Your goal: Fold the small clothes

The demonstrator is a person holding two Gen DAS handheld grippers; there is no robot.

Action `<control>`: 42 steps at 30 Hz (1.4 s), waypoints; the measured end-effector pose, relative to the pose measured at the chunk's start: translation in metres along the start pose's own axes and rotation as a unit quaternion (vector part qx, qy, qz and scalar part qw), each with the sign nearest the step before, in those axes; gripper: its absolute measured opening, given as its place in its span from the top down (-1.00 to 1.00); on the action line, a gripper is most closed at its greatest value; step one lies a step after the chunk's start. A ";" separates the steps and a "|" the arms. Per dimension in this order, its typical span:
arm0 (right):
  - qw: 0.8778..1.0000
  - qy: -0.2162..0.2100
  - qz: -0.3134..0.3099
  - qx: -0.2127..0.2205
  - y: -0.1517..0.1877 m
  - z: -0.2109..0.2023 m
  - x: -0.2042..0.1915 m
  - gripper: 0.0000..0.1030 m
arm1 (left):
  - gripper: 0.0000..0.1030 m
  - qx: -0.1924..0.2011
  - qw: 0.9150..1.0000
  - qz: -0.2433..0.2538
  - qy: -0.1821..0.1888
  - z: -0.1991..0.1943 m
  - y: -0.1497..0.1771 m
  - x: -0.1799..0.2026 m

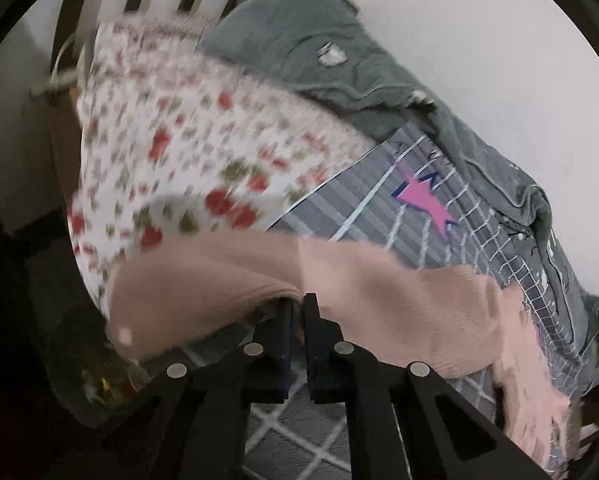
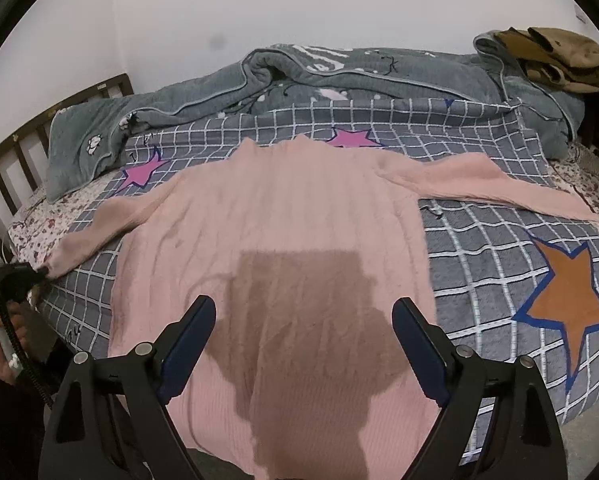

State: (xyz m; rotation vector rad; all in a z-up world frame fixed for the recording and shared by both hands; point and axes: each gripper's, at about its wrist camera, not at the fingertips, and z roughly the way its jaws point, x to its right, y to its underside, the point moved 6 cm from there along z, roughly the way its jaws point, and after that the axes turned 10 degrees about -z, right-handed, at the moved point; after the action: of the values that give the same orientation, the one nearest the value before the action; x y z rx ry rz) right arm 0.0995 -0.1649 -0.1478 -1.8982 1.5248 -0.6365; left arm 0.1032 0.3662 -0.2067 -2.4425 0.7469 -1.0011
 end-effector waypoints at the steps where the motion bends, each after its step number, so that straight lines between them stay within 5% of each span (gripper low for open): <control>1: 1.000 0.003 0.001 0.004 0.000 -0.003 0.004 -0.73 | 0.88 0.008 1.000 0.011 0.001 -0.006 -0.002 0.011; 8: 1.000 0.001 0.023 0.022 0.004 -0.018 0.038 -0.73 | 0.89 0.034 0.995 0.086 0.036 -0.035 0.002 0.106; 13: 0.998 0.019 0.039 0.039 0.007 -0.031 0.075 -0.73 | 0.89 0.031 0.984 0.158 0.079 -0.045 0.033 0.203; 18: 0.997 0.046 0.037 0.052 0.010 -0.043 0.111 -0.73 | 0.89 -0.007 0.967 0.222 0.123 -0.039 0.093 0.305; 24: 0.996 0.062 0.050 0.045 0.026 -0.051 0.152 -0.73 | 0.89 -0.056 0.935 0.312 0.161 -0.015 0.199 0.416; 31: 0.994 0.078 0.065 0.035 0.049 -0.052 0.188 -0.73 | 0.89 -0.119 0.909 0.371 0.148 0.025 0.321 0.463; 36: 0.995 0.067 0.071 0.031 0.055 -0.045 0.191 -0.73 | 0.77 -0.144 0.903 0.385 0.126 0.041 0.345 0.454; 39: 0.996 0.060 0.068 0.025 0.056 -0.035 0.187 -0.73 | 0.47 -0.144 0.907 0.376 0.121 0.039 0.334 0.448; 42: 0.997 0.050 0.063 0.020 0.054 -0.028 0.178 -0.73 | -0.18 -0.129 0.919 0.353 0.124 0.033 0.308 0.436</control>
State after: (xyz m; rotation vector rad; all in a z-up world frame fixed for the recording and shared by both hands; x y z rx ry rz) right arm 0.0828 -0.3510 -0.1688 -1.7479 1.6685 -0.7081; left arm 0.2891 -0.1337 -0.1679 -1.9649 1.7788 -0.9487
